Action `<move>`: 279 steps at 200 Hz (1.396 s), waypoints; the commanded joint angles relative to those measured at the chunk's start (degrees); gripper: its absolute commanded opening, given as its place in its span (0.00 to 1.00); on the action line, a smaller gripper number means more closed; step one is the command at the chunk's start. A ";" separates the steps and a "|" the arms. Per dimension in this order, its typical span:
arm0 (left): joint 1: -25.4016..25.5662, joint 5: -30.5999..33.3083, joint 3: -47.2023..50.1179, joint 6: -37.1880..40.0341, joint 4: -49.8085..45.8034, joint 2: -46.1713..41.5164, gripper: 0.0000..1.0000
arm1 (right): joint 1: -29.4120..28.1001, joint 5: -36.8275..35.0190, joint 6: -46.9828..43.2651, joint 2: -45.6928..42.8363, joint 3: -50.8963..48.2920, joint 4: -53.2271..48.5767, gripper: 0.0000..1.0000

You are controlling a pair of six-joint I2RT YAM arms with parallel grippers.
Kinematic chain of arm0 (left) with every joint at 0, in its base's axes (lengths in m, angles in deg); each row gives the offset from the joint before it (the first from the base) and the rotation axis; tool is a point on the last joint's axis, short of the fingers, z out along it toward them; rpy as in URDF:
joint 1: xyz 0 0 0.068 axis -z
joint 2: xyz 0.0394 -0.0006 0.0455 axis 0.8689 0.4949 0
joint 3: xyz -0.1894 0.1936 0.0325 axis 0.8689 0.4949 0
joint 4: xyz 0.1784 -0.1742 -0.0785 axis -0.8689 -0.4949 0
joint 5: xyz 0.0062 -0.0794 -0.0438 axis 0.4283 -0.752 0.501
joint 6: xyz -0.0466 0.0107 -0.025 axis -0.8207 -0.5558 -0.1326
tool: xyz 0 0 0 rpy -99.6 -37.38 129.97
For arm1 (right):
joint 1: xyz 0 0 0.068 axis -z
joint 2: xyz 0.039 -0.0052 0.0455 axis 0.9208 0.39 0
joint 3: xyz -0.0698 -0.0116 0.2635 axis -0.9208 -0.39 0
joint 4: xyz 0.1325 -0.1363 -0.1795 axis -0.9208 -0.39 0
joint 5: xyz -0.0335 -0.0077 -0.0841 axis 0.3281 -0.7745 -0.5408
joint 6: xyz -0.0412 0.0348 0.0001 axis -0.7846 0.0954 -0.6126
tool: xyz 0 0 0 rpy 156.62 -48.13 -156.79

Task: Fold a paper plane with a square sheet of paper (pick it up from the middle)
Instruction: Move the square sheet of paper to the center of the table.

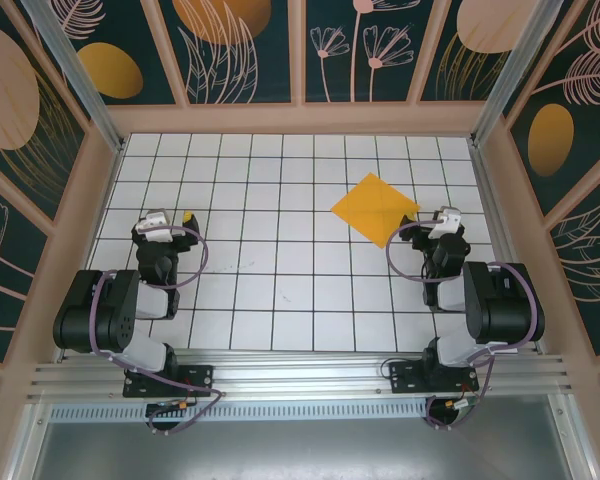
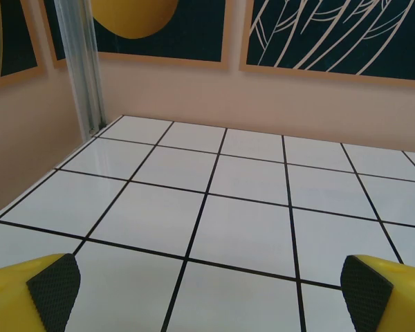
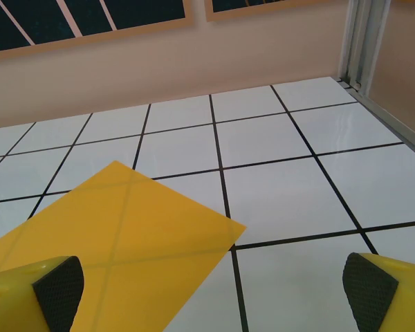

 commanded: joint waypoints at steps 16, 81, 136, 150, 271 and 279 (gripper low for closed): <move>-0.25 -0.84 -0.71 1.00 1.05 0.20 0.99 | 0.29 1.34 -0.79 0.31 0.21 1.86 0.99; -0.30 -0.82 -0.62 1.03 1.10 0.26 0.99 | 0.33 1.31 -0.79 0.25 0.19 1.87 0.99; -0.32 -0.83 -0.80 0.94 0.87 0.19 0.98 | 0.37 1.31 -0.81 0.27 0.21 1.76 0.99; -0.32 -0.72 -0.50 0.95 1.19 0.08 0.98 | 0.33 1.21 -0.83 0.25 0.19 1.85 0.99; -0.32 4.61 -14.07 -22.04 -37.57 -23.20 0.98 | -9.46 -5.17 22.07 0.26 38.73 -67.70 0.98; -0.32 3.19 -16.76 -25.26 -41.66 -23.24 0.98 | -10.04 -1.69 23.59 2.37 41.10 -69.22 0.97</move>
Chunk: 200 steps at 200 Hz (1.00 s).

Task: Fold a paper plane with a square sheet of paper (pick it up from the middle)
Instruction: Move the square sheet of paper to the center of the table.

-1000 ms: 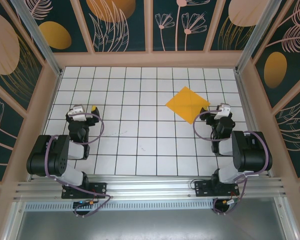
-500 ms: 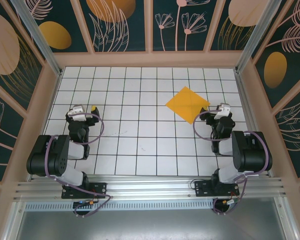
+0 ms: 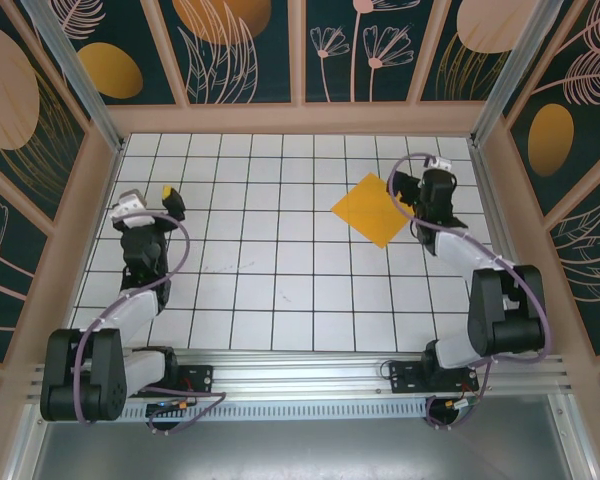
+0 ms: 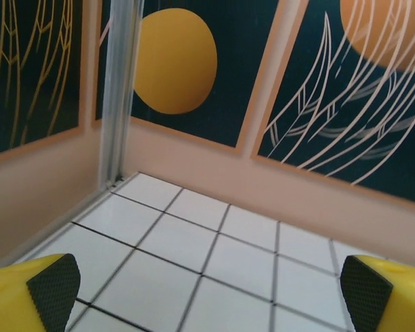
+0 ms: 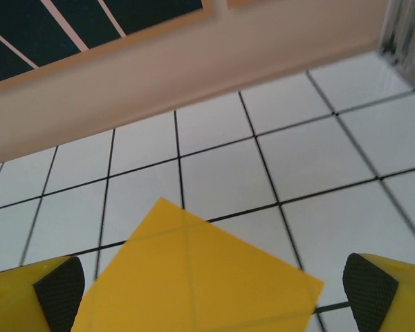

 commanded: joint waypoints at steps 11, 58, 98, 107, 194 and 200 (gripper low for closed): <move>-0.32 -3.80 -10.11 -15.57 -22.15 -1.03 0.98 | -2.71 6.64 12.48 8.43 9.87 -19.22 0.95; -0.32 -10.43 -18.65 -14.98 -35.47 1.83 0.98 | -8.20 8.33 17.97 24.01 25.65 -26.60 0.92; -0.32 -13.41 -21.80 -12.05 -40.36 3.13 0.98 | -9.65 6.16 21.51 34.19 36.55 -30.66 0.91; -0.32 -13.76 -21.87 -11.67 -40.54 3.26 0.99 | -9.74 5.72 21.85 35.99 38.58 -31.81 0.91; -0.32 -15.54 -22.99 -11.12 -41.00 5.39 0.98 | -13.61 7.81 18.05 44.37 45.93 -40.74 0.91; -0.32 -15.63 -22.93 -11.26 -40.98 5.59 0.99 | -14.16 8.96 17.64 44.25 45.37 -40.92 0.91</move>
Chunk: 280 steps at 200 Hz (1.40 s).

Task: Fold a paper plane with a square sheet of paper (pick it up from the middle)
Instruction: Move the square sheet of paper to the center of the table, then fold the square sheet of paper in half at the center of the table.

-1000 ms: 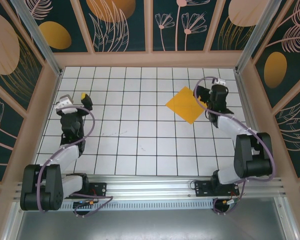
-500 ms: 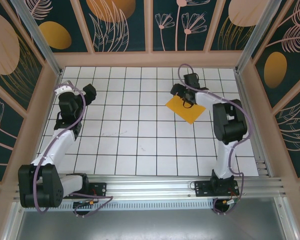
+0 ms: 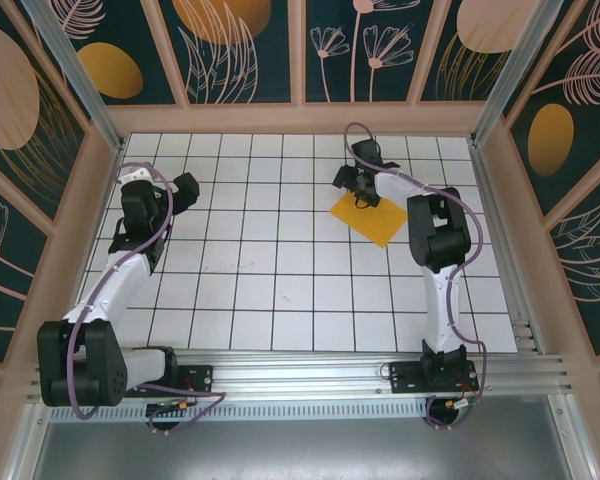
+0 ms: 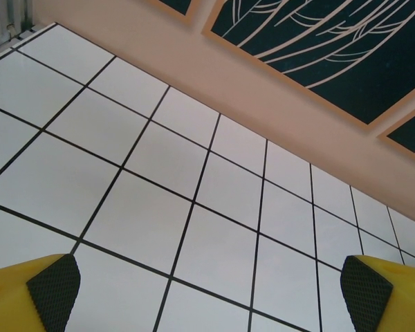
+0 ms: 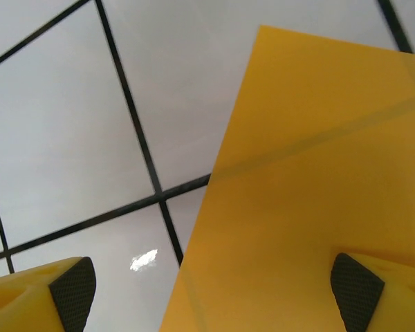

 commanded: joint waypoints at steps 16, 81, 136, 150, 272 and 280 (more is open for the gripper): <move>-0.22 -1.43 -1.79 1.00 -0.94 1.37 0.99 | -4.54 6.04 -2.56 1.52 -2.04 -6.82 0.89; -0.27 -3.27 -2.88 0.04 -1.35 3.54 0.99 | -18.15 5.12 4.13 -7.04 -14.98 -5.65 0.88; -0.25 -3.18 -4.68 0.24 -4.61 3.97 0.98 | -19.92 -7.30 4.53 -12.28 -5.05 -16.32 0.96; -0.27 -3.19 -4.76 0.28 -4.85 3.95 0.98 | -19.99 -9.85 6.78 -13.70 -6.75 -17.11 0.99; -0.27 -4.78 -6.45 0.03 -7.14 6.23 0.98 | -20.58 -12.87 15.12 -9.17 -8.51 -21.38 0.99; -0.25 -4.91 -6.60 0.07 -7.05 6.35 0.99 | -20.50 -12.85 14.90 -8.91 -8.50 -21.51 0.99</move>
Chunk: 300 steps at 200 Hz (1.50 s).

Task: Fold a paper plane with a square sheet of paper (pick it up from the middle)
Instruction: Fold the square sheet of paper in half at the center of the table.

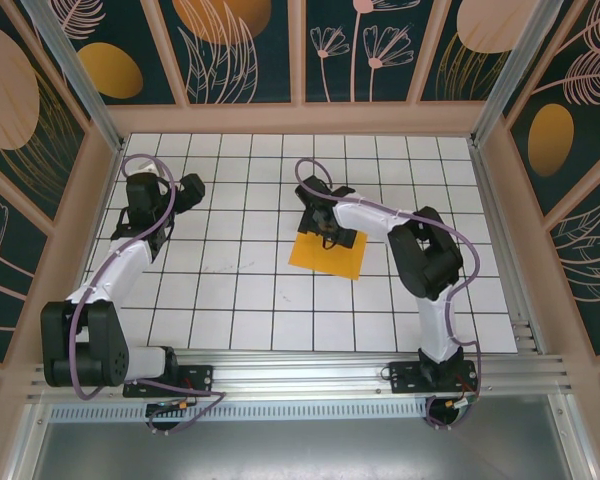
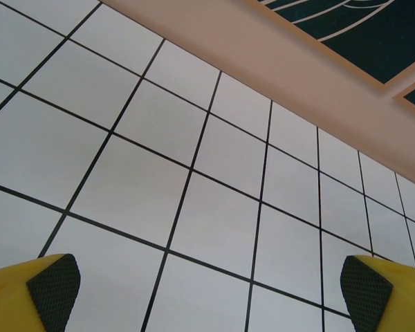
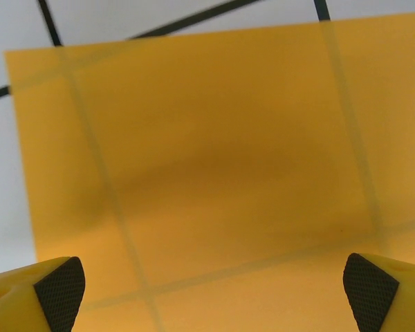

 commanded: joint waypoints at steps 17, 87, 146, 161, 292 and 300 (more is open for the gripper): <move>-0.27 -1.39 -1.98 -0.08 -1.10 1.09 0.98 | -0.28 -1.16 0.52 2.03 1.26 -3.50 0.99; -0.27 -1.64 -2.30 0.01 -1.30 1.49 0.98 | -0.26 1.11 0.00 4.42 -2.60 -1.80 0.99; -0.24 -1.64 -2.36 0.00 -1.47 1.77 0.99 | -0.24 3.15 -0.19 5.29 -5.80 -0.17 0.95; -0.27 -1.70 -2.35 0.02 -1.48 1.85 0.99 | -0.24 3.37 -0.24 5.07 -6.09 0.11 0.94; -0.28 -1.99 -2.75 -0.09 -2.58 2.01 0.98 | 0.31 1.69 -5.33 1.46 4.05 -6.58 0.99; -0.23 -2.01 -2.76 -0.08 -2.71 1.91 0.99 | 0.44 1.87 -5.49 1.29 4.68 -7.16 0.99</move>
